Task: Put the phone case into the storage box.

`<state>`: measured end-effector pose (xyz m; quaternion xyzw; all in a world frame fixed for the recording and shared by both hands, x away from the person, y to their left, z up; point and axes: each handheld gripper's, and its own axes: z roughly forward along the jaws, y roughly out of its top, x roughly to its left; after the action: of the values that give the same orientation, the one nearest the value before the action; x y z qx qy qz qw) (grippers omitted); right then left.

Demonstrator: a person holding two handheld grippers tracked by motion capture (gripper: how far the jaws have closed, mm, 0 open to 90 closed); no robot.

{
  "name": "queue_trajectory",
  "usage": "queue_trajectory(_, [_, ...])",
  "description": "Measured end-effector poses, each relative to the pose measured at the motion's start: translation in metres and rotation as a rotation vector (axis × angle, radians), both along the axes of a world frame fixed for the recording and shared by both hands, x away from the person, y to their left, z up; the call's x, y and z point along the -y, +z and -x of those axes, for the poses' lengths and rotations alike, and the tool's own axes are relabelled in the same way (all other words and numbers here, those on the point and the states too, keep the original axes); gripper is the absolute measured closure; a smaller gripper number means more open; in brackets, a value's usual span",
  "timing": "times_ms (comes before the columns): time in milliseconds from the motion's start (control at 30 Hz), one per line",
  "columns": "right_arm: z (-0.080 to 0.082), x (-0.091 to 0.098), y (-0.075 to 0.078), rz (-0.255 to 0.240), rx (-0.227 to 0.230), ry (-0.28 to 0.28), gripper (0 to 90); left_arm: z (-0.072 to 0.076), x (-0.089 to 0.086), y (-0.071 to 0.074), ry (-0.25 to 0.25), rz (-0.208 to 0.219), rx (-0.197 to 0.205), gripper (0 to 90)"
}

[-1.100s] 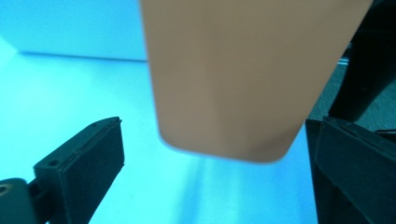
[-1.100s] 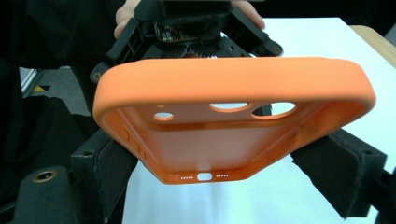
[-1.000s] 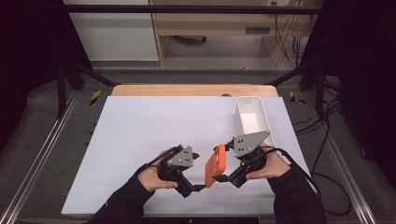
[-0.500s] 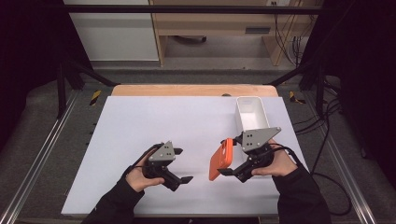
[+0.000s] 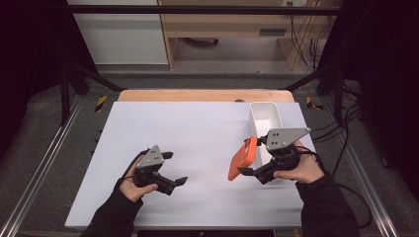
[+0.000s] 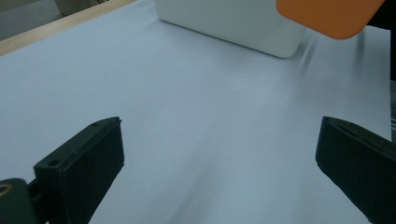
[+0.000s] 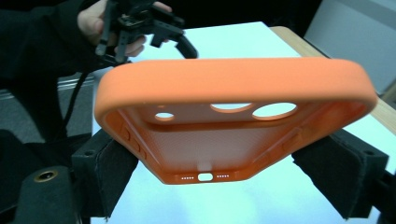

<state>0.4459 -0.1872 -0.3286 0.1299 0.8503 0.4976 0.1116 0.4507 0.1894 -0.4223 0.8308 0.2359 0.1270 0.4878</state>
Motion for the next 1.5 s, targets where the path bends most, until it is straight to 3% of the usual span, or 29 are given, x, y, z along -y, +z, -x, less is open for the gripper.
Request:
queue_trajectory(400, [-0.010, 0.012, 0.009, -0.032, -0.001, -0.138, 15.7, -0.001, -0.038, -0.006, 0.116, 0.040, 0.003, 0.8])
queue_trajectory(967, [-0.034, 0.023, 0.021, -0.048, -0.003, -0.355, 15.8, 0.004, -0.077, -0.015, 0.219, 0.085, 0.022, 0.8])
queue_trajectory(1300, [-0.047, 0.022, 0.030, -0.031, 0.007, -0.426, 15.8, 0.003, -0.089, -0.021, 0.250, 0.098, 0.021, 0.8])
queue_trajectory(1500, [-0.055, 0.024, 0.035, -0.030, 0.010, -0.496, 15.9, 0.003, -0.091, -0.022, 0.255, 0.105, 0.020, 0.8])
